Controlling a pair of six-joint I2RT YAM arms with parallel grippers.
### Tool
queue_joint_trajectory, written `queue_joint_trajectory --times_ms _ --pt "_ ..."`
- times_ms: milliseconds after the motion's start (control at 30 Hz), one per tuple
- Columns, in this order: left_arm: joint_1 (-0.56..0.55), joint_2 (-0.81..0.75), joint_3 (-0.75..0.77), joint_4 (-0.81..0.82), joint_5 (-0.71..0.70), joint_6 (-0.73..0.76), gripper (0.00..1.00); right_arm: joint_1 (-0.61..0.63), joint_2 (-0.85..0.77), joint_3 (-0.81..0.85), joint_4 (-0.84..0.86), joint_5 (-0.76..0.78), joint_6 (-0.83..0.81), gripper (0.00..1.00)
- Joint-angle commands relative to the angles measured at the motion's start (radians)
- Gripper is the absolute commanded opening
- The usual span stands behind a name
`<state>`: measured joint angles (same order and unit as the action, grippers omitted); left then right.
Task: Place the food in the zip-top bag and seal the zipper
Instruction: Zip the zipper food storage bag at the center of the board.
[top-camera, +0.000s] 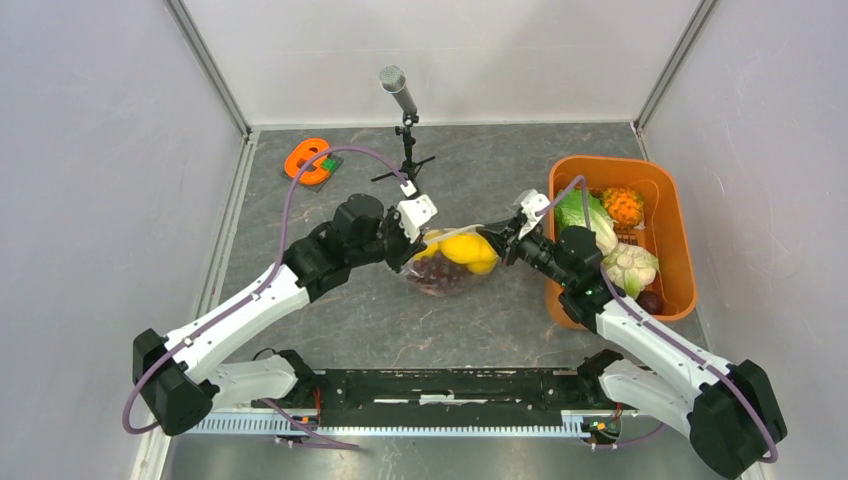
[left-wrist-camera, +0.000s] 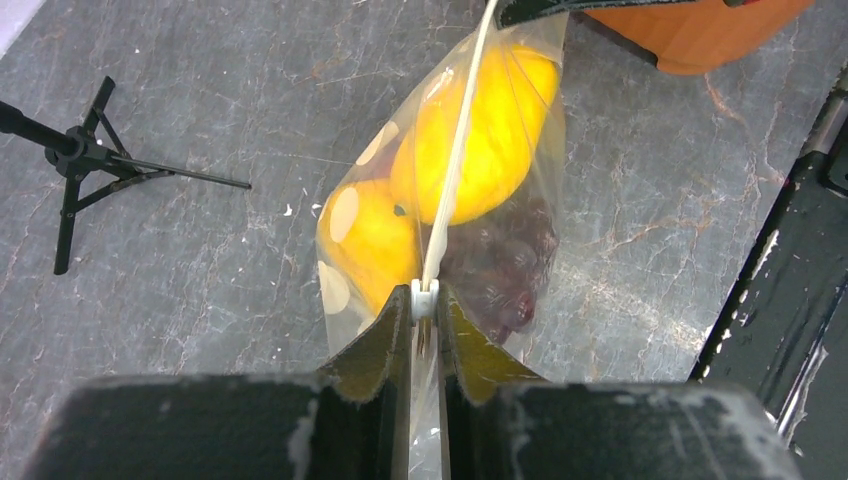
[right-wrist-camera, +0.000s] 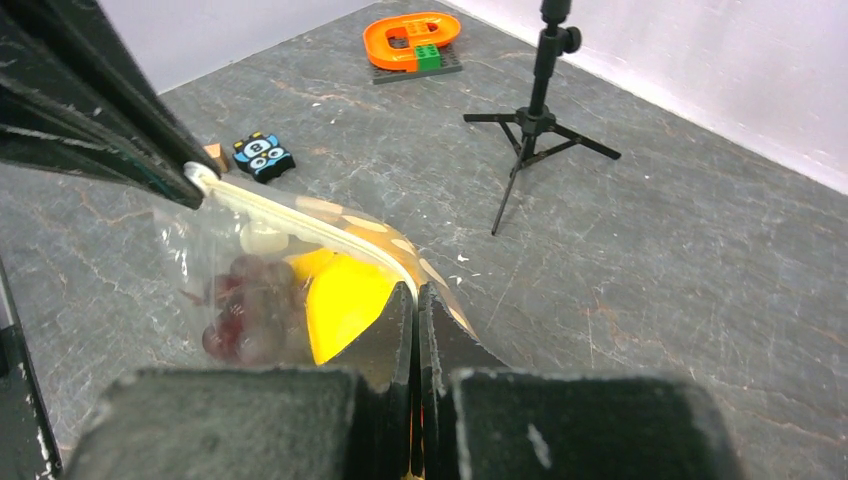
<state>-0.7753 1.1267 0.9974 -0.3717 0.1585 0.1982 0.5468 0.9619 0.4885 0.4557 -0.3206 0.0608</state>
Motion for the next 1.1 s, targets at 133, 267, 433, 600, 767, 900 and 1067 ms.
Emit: queue_joint_trajectory --times_ms 133,267,433,600,767,900,1067 --pt "0.011 -0.014 -0.003 0.005 0.035 -0.028 0.02 -0.060 -0.004 0.007 0.069 0.124 0.065 0.00" --pt "0.011 -0.004 0.013 -0.021 0.069 -0.021 0.02 -0.077 0.011 0.018 0.069 0.135 0.069 0.00" --pt "0.011 -0.001 0.020 -0.062 0.072 -0.036 0.02 -0.102 0.035 0.043 0.071 0.135 0.077 0.00" --pt "0.012 -0.014 0.002 -0.110 0.048 -0.070 0.02 -0.123 0.057 0.051 0.083 0.131 0.099 0.00" --pt "0.011 -0.069 -0.044 -0.128 0.007 -0.099 0.02 -0.140 0.070 0.053 0.100 0.104 0.115 0.00" --pt "0.012 -0.075 -0.036 -0.176 -0.050 -0.104 0.03 -0.146 0.077 0.053 0.109 0.084 0.123 0.00" --pt "0.012 -0.045 -0.011 -0.242 -0.115 -0.083 0.03 -0.148 0.080 0.049 0.120 0.064 0.135 0.00"
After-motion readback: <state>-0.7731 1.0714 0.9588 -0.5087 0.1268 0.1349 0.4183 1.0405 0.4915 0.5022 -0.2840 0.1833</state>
